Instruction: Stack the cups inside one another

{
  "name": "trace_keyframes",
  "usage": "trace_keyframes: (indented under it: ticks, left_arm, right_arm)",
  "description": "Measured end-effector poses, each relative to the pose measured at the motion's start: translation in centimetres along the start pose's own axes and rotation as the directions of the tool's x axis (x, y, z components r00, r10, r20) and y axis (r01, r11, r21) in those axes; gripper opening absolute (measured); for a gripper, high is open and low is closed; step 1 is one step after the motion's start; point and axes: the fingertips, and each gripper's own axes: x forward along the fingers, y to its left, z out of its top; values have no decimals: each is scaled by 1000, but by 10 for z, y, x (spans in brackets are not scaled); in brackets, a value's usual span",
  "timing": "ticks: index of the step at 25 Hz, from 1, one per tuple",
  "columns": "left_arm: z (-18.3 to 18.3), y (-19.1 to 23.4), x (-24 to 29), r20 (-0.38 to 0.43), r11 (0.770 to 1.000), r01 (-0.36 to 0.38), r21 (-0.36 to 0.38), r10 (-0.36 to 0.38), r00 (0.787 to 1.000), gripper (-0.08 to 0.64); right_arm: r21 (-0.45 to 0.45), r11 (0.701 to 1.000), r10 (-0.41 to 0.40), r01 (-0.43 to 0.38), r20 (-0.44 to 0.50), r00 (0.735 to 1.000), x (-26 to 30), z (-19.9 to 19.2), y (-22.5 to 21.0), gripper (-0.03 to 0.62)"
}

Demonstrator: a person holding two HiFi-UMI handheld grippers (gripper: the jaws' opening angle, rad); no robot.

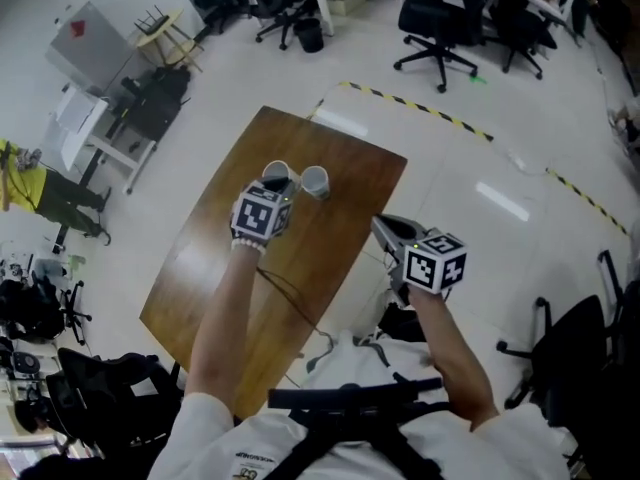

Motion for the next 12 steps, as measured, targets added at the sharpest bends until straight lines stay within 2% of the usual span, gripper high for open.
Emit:
trace_keyframes:
  ticks: [5, 12]
  left_arm:
    - [19, -9, 28, -25, 999, 40, 37, -39, 999, 12]
    - [16, -20, 66, -97, 994, 88, 61, -82, 992, 11]
  right_arm:
    - [14, 1000, -23, 22, 19, 1000, -6, 13, -19, 23]
    - [49, 998, -49, 47, 43, 998, -18, 22, -49, 23]
